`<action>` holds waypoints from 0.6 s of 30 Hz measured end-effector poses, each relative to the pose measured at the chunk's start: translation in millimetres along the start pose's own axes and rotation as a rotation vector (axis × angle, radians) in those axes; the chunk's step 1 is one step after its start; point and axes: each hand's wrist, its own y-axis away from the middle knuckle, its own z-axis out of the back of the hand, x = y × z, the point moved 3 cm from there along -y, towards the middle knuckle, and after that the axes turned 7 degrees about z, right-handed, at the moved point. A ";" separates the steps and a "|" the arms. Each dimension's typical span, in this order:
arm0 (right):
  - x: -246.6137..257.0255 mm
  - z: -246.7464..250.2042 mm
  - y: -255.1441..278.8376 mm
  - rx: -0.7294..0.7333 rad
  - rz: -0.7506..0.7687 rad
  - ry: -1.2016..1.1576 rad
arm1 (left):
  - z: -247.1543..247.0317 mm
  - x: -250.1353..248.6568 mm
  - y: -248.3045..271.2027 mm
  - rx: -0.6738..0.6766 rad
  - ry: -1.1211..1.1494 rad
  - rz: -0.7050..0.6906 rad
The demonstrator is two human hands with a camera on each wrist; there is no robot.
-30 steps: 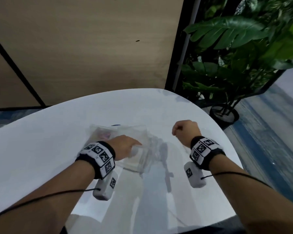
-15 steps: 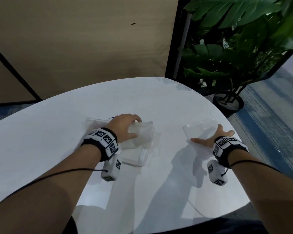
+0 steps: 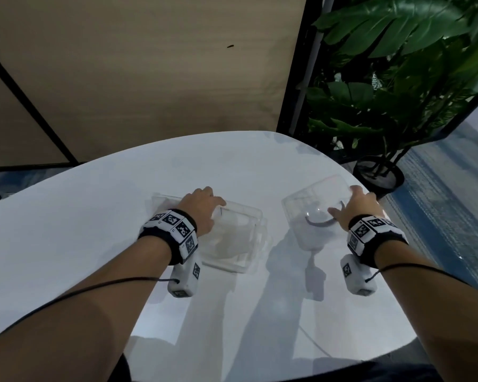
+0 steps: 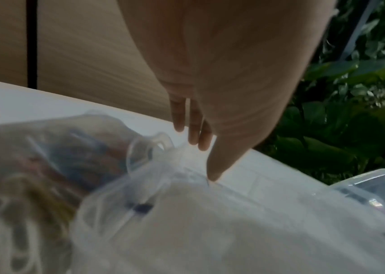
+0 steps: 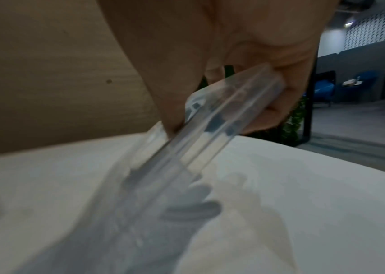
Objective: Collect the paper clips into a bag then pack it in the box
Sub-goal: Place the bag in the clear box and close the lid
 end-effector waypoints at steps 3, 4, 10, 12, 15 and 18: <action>46.3 27.3 2.6 -0.168 0.177 -0.175 | 17.8 21.7 9.6 -0.036 0.102 0.079; 63.1 37.3 7.6 -0.218 0.241 -0.249 | 23.8 28.3 12.8 -0.045 0.141 0.108; 137.3 35.8 43.1 -0.043 0.369 -0.886 | 50.2 56.6 38.7 -0.140 0.502 0.264; 148.3 14.5 53.5 0.198 0.215 -1.083 | 50.2 56.5 46.3 -0.113 0.541 0.257; 156.2 -8.5 84.0 0.529 0.066 -1.115 | 48.1 54.3 52.7 -0.091 0.573 0.230; 149.2 -26.8 98.8 0.621 -0.026 -0.972 | 38.5 52.1 52.7 -0.015 0.556 0.259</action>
